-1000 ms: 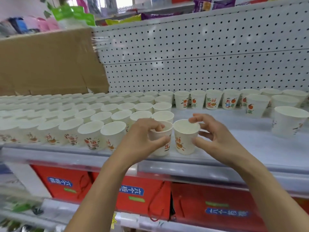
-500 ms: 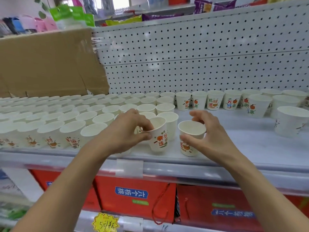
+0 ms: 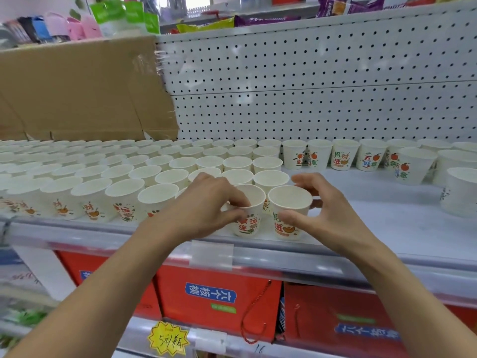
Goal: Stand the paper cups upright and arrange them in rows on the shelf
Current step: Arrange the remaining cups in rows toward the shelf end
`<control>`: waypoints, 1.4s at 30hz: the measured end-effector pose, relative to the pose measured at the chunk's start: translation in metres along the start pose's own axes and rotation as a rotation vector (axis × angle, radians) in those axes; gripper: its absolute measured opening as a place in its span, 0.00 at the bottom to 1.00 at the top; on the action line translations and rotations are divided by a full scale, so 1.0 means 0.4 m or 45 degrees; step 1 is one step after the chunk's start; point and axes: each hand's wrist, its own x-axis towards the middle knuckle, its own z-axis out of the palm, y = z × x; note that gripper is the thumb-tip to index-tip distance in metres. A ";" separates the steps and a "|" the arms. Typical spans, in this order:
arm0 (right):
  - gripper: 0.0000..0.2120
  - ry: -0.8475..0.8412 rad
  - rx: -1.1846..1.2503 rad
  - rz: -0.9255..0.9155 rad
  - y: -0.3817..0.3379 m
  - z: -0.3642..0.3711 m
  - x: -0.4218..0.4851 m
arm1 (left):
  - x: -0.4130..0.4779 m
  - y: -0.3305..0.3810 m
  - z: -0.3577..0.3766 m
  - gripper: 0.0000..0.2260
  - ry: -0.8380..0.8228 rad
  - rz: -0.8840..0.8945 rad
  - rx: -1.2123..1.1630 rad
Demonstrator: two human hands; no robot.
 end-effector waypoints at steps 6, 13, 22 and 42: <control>0.26 -0.064 0.095 0.004 -0.012 0.035 0.007 | -0.019 -0.035 -0.015 0.05 -0.049 -0.028 0.115; 0.25 -0.131 0.231 0.074 -0.014 0.057 0.010 | -0.029 -0.039 -0.031 0.05 -0.097 -0.058 0.116; 0.27 -0.115 0.088 0.002 -0.016 0.034 -0.002 | -0.018 -0.054 -0.022 0.05 -0.105 0.057 0.145; 0.15 -0.320 -0.249 -0.236 0.043 -0.212 0.114 | 0.291 0.071 -0.076 0.09 -0.090 0.024 -0.316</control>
